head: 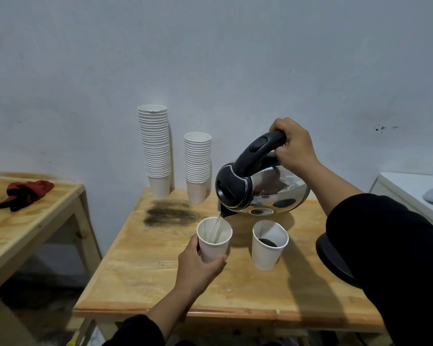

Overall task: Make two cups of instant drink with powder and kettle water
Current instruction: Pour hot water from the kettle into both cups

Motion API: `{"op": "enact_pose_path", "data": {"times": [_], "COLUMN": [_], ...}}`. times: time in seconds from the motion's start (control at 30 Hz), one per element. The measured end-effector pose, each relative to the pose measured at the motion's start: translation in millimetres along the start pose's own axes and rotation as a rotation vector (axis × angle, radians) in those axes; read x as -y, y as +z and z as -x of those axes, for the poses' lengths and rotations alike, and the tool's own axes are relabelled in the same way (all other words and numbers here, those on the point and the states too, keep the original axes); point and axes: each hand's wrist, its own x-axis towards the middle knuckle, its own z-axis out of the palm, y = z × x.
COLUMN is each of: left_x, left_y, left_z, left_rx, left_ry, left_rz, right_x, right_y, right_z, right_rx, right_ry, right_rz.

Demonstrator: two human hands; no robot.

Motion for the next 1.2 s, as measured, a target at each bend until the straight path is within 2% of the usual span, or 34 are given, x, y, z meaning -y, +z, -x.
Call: {"op": "enact_pose_path", "data": {"times": [1.2], "left_x": [3.6], "left_y": [0.7], "left_z": [-1.5], "left_rx": [-0.011], "left_ry": [0.016], "left_rz": [-0.020], "right_x": [-3.1], "right_y": [7.5], "right_z": [-3.2], "right_rx": [-0.016], "right_ry": [-0.037], "right_rz": [0.104]}}
